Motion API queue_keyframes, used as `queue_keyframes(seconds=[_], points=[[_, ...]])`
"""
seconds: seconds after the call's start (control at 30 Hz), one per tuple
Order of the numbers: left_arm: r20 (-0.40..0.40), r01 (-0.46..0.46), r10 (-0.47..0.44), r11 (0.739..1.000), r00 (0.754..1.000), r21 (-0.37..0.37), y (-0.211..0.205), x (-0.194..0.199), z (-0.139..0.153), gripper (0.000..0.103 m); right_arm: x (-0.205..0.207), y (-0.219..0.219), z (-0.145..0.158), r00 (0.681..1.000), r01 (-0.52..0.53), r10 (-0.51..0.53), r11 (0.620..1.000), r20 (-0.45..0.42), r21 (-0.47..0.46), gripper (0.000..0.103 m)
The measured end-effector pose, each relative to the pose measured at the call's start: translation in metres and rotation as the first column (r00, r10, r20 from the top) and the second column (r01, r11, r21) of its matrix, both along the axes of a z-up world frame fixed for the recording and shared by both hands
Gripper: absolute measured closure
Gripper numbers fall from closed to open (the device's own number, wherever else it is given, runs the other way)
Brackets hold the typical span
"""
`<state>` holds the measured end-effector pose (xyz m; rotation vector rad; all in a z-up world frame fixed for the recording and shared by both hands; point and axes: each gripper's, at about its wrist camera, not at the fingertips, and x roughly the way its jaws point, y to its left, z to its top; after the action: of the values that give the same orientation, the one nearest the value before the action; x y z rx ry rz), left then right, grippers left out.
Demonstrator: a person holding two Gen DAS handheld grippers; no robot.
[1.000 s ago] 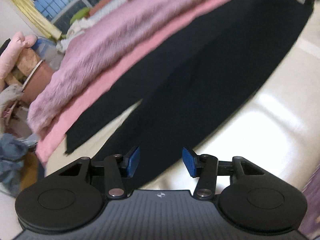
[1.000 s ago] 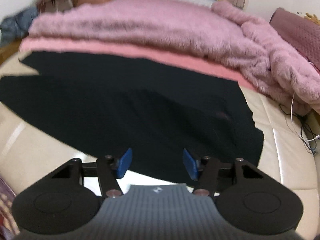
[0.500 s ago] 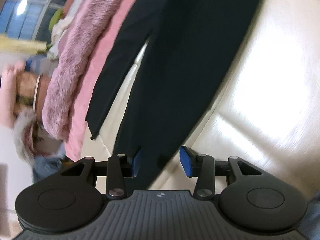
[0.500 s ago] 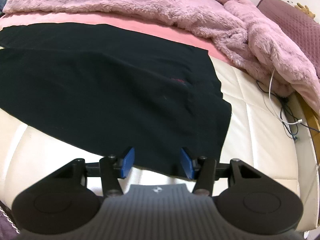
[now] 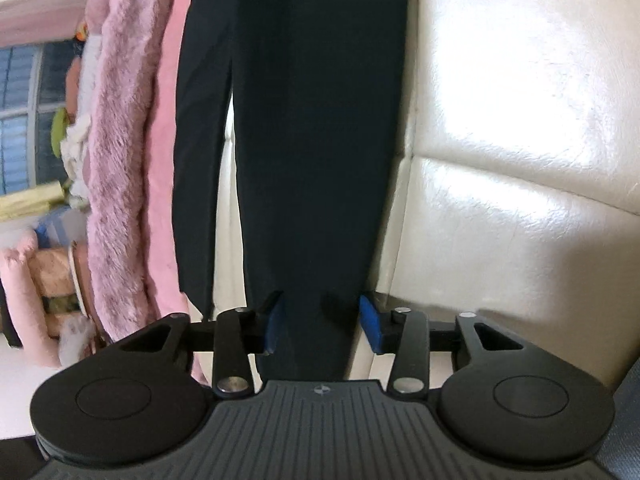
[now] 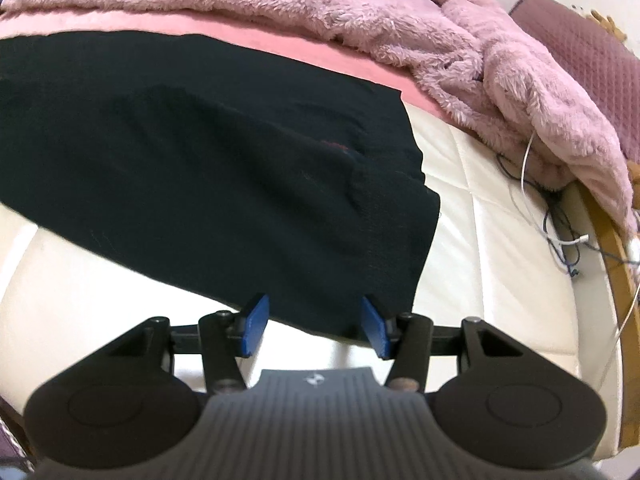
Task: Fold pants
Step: 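Grasp the trouser leg hems with the left and right grippers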
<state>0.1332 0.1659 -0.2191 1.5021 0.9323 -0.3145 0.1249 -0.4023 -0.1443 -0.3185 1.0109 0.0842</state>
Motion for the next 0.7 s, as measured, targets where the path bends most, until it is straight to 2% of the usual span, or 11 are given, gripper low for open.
queue_keyframes(seconds=[0.03,0.13,0.23,0.33,0.47,0.6,0.67,0.7], points=[[0.002,-0.03,0.03,1.0,1.0,-0.003,0.001,0.004,0.002,0.074,-0.001,0.001,0.0,1.0,-0.021,0.021,1.0,-0.004,-0.021,0.055],[0.015,-0.104,0.105,0.994,0.994,-0.039,-0.001,0.012,0.006,0.098,-0.007,0.008,-0.003,0.99,-0.143,0.142,0.985,-0.023,-0.097,0.055],[0.03,-0.189,0.193,0.975,0.981,-0.12,0.0,0.022,0.015,0.102,-0.016,0.014,-0.006,0.953,-0.303,0.296,0.935,-0.068,-0.185,0.055],[0.061,-0.258,0.273,0.948,0.96,-0.186,0.002,0.031,0.026,0.102,-0.023,0.019,-0.015,0.899,-0.438,0.416,0.852,-0.137,-0.288,0.056],[0.105,-0.311,0.342,0.92,0.934,-0.237,-0.002,0.033,0.04,0.102,-0.022,0.021,-0.028,0.845,-0.532,0.495,0.744,-0.201,-0.404,0.057],[0.151,-0.351,0.404,0.891,0.902,-0.289,-0.009,0.033,0.051,0.102,-0.025,0.025,-0.042,0.783,-0.608,0.577,0.635,-0.232,-0.476,0.059],[0.163,-0.37,0.436,0.871,0.885,-0.323,-0.009,0.036,0.057,0.102,-0.025,0.025,-0.043,0.774,-0.616,0.589,0.616,-0.232,-0.492,0.07],[0.167,-0.376,0.448,0.862,0.878,-0.34,-0.009,0.034,0.06,0.102,-0.025,0.025,-0.044,0.776,-0.613,0.585,0.612,-0.237,-0.499,0.101]])
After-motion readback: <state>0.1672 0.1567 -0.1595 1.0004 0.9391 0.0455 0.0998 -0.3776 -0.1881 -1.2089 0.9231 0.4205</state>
